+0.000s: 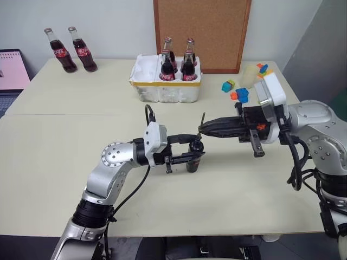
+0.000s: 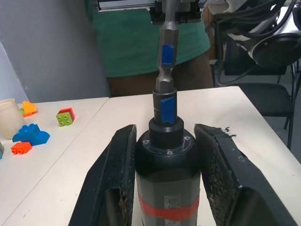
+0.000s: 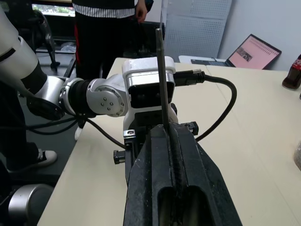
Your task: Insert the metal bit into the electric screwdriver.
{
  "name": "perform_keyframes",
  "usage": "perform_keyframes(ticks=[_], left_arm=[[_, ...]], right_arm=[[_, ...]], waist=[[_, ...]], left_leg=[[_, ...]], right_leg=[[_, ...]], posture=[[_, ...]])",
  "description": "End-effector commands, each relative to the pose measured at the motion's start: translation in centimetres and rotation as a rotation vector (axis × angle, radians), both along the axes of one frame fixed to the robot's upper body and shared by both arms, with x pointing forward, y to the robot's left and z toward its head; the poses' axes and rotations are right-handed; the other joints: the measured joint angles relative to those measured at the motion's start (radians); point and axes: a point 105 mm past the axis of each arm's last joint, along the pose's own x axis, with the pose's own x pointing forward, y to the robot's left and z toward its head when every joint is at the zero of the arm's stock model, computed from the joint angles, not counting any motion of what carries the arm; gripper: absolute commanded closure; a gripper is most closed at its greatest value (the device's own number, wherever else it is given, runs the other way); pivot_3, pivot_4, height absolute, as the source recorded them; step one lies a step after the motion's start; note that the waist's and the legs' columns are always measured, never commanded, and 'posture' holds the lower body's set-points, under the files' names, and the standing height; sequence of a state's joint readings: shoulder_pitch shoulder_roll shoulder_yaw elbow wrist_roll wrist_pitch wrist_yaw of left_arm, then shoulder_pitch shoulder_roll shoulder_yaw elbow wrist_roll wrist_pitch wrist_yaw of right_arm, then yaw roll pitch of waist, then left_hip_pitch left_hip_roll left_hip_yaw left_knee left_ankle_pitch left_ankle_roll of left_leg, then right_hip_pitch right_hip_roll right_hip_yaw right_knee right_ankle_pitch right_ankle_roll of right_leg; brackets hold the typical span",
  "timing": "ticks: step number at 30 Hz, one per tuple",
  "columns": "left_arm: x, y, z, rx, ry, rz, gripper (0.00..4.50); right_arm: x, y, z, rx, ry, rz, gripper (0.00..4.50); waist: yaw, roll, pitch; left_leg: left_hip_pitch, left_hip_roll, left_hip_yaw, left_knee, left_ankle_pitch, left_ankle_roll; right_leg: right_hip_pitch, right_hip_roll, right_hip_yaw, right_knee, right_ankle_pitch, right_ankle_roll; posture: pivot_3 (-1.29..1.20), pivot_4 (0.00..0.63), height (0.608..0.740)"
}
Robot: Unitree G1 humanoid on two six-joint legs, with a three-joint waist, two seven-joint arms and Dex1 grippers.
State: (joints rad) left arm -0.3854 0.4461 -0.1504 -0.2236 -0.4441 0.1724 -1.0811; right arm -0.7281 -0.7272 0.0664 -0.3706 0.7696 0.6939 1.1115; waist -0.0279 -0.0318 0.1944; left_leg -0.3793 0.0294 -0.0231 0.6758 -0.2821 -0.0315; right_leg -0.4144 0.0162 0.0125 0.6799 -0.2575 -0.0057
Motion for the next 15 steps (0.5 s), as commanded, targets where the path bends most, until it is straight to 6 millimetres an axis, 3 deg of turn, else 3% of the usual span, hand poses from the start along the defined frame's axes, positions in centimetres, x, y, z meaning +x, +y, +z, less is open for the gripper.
perform_keyframes(ticks=[1, 15], left_arm=[[-0.20, -0.10, -0.45, 0.025, 0.005, -0.015, 2.92], [-0.27, -0.11, -0.37, 0.032, 0.000, -0.027, 2.92]], right_arm=[[0.78, -0.02, -1.10, -0.040, 0.098, -0.044, 4.50], [0.84, -0.44, -0.27, -0.043, 0.144, 0.033, 4.50]], waist=[[0.000, 0.000, 0.000], [0.000, 0.000, 0.000]], left_leg=[[0.000, 0.000, 0.000, 0.000, 0.000, 0.000], [0.000, 0.000, 0.000, 0.000, 0.000, 0.000]], right_leg=[[0.000, 0.000, 0.000, 0.000, 0.000, 0.000], [0.000, 0.000, 0.000, 0.000, 0.000, 0.000]], posture=[[0.00, 0.150, 0.740], [0.00, 0.150, 0.740]])
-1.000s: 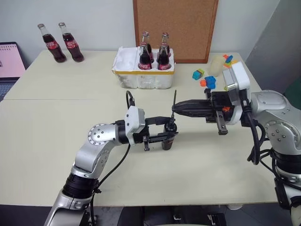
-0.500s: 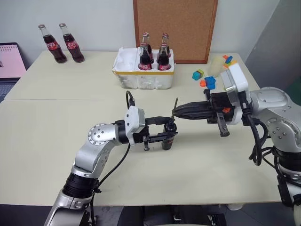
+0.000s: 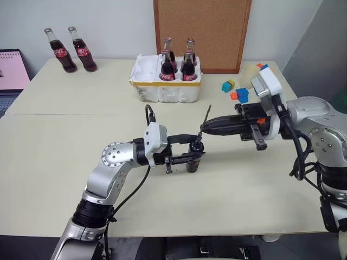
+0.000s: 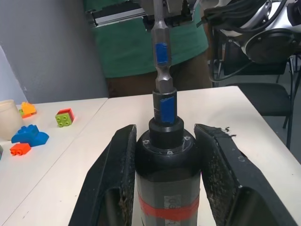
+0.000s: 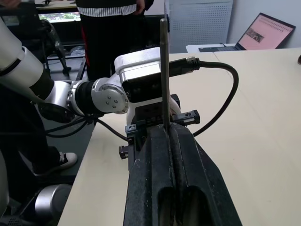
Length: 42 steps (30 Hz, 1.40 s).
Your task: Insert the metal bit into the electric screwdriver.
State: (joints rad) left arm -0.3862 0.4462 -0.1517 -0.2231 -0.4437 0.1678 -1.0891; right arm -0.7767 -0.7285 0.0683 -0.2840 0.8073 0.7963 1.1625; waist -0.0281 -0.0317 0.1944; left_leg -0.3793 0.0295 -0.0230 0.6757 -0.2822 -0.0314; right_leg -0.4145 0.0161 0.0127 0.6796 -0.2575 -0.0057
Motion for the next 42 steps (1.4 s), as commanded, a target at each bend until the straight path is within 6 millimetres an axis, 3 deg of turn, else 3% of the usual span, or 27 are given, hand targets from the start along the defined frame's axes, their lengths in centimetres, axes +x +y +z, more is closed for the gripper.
perform_keyframes(ticks=[1, 6, 19, 24, 38, 42], left_arm=[[-0.2, -0.1, -0.4, 0.031, 0.004, -0.019, 2.92], [-0.2, 0.0, -0.4, 0.038, 0.006, -0.022, 2.92], [-0.3, 0.1, -0.5, 0.046, 0.006, -0.025, 2.92], [-0.4, 0.1, -0.5, 0.048, 0.004, -0.031, 2.92], [-0.2, 0.3, -0.5, 0.050, 0.005, -0.021, 2.92], [-0.1, 0.4, -0.5, 0.053, 0.003, -0.020, 2.92]], right_arm=[[0.1, 0.0, -0.1, -0.025, 0.013, 0.024, 4.50], [0.6, -0.1, -0.7, -0.076, -0.013, 0.080, 4.50], [0.4, 1.6, 0.4, -0.153, -0.098, 0.148, 4.50], [0.4, 1.2, 0.1, -0.188, -0.079, 0.148, 4.50], [0.8, 0.3, -0.1, -0.155, -0.022, 0.111, 4.50], [0.7, 0.5, 0.9, -0.096, -0.045, 0.110, 4.50]], waist=[[0.000, 0.000, 0.000], [0.000, 0.000, 0.000], [-0.001, 0.000, 0.000], [0.000, 0.000, 0.000], [0.000, 0.000, 0.000], [-0.001, 0.000, 0.000]], left_leg=[[0.000, 0.000, 0.000, 0.000, 0.000, 0.000], [0.000, 0.000, 0.000, 0.000, 0.000, 0.000], [0.000, 0.001, 0.000, 0.000, 0.000, 0.000], [-0.001, 0.001, -0.001, 0.000, 0.000, 0.000], [0.000, 0.001, 0.000, 0.000, 0.000, 0.000], [0.000, 0.001, 0.000, 0.000, 0.000, 0.000]], right_leg=[[0.000, 0.000, 0.000, 0.000, 0.000, 0.000], [0.000, 0.000, 0.000, 0.000, 0.000, 0.000], [0.000, 0.000, 0.000, 0.000, 0.000, 0.000], [0.000, -0.001, -0.001, 0.000, 0.000, 0.000], [0.000, -0.001, 0.000, -0.001, 0.000, 0.000], [0.000, -0.001, 0.000, 0.000, 0.000, 0.000]], posture=[[0.00, 0.150, 0.740], [0.00, 0.150, 0.740], [0.00, 0.150, 0.740], [0.00, 0.150, 0.740], [0.00, 0.150, 0.740], [0.00, 0.150, 0.740]])
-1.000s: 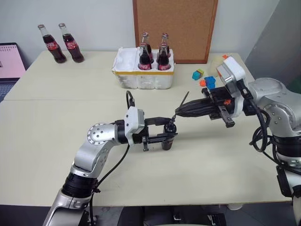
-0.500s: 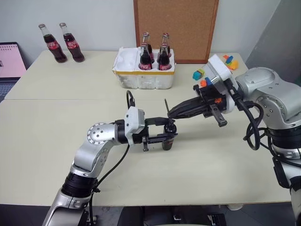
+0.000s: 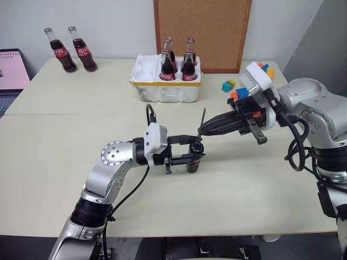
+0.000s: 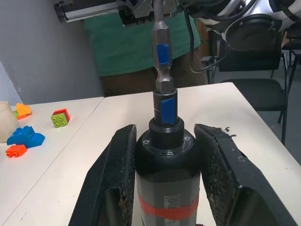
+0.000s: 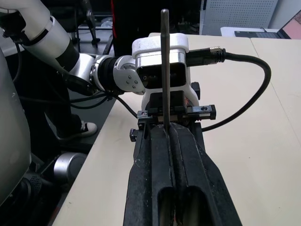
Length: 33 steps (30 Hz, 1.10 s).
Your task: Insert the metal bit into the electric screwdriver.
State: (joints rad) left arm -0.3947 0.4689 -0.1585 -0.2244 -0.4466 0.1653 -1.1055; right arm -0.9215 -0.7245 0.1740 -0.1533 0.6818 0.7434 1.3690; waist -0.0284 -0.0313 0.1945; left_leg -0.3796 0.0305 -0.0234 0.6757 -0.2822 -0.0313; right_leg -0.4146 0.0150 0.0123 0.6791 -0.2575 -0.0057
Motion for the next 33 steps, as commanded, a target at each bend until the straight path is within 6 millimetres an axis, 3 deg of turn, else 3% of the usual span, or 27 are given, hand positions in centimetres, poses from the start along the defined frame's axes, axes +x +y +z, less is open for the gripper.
perform_keyframes(ticks=[1, 17, 33], left_arm=[[0.0, 0.3, -0.5, 0.028, 0.012, -0.003, 2.92], [-0.1, 0.3, -0.6, 0.038, 0.015, -0.007, 2.92], [-0.1, 0.3, -0.6, 0.038, 0.019, -0.006, 2.92]], right_arm=[[0.0, 0.0, 0.8, 0.038, -0.012, -0.015, 4.50], [-0.7, 0.1, 2.3, 0.046, -0.064, 0.011, 4.50], [-1.1, 0.3, 1.1, 0.000, -0.066, 0.031, 4.50]], waist=[[0.000, 0.000, 0.000], [0.000, 0.000, 0.000], [0.000, 0.000, 0.000]], left_leg=[[0.000, 0.000, 0.000, 0.000, 0.000, 0.000], [-0.001, 0.000, 0.000, 0.000, 0.000, 0.000], [-0.001, 0.000, 0.000, 0.000, 0.000, 0.000]], right_leg=[[0.000, 0.000, 0.000, 0.000, 0.000, 0.000], [-0.001, 0.000, 0.000, -0.001, 0.000, 0.000], [-0.001, 0.000, 0.000, -0.001, 0.000, 0.000]], posture=[[0.00, 0.150, 0.740], [0.00, 0.150, 0.740], [0.00, 0.150, 0.740]])
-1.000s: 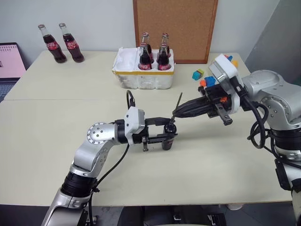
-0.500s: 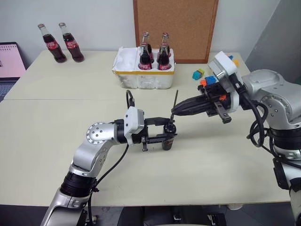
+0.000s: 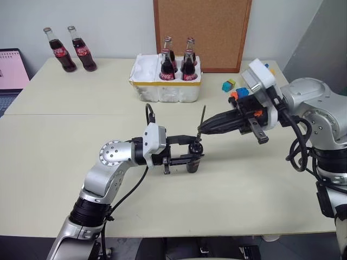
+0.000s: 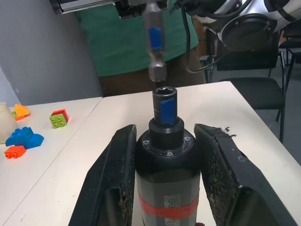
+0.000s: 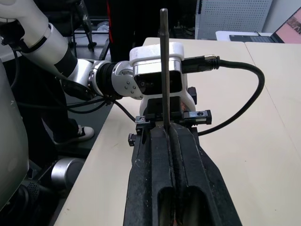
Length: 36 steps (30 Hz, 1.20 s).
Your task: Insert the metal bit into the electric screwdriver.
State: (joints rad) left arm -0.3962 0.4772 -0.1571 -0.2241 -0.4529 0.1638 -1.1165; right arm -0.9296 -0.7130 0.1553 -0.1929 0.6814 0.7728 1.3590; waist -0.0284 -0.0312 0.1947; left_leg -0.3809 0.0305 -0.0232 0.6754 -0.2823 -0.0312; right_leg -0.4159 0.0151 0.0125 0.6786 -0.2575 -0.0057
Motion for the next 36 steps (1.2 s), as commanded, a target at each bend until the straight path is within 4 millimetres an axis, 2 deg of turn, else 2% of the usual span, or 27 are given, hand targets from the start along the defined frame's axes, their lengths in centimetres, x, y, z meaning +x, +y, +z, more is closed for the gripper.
perform_keyframes(ticks=[1, 36], left_arm=[[0.0, 0.2, -0.7, 0.033, 0.021, 0.004, 2.92], [-0.1, 0.1, -0.7, 0.036, 0.019, -0.002, 2.92]], right_arm=[[-0.6, 0.0, 0.5, -0.005, -0.046, 0.023, 4.50], [0.8, -0.1, -1.2, -0.068, -0.096, -0.015, 4.50]], waist=[[0.000, 0.000, 0.000], [0.000, 0.000, 0.000]], left_leg=[[0.000, 0.000, 0.000, 0.000, 0.000, 0.000], [0.001, 0.000, 0.000, 0.000, 0.000, 0.000]], right_leg=[[0.000, 0.000, 0.000, 0.000, 0.000, 0.000], [0.000, 0.000, 0.000, 0.000, 0.000, 0.000]], posture=[[0.00, 0.150, 0.740], [0.00, 0.150, 0.740]])
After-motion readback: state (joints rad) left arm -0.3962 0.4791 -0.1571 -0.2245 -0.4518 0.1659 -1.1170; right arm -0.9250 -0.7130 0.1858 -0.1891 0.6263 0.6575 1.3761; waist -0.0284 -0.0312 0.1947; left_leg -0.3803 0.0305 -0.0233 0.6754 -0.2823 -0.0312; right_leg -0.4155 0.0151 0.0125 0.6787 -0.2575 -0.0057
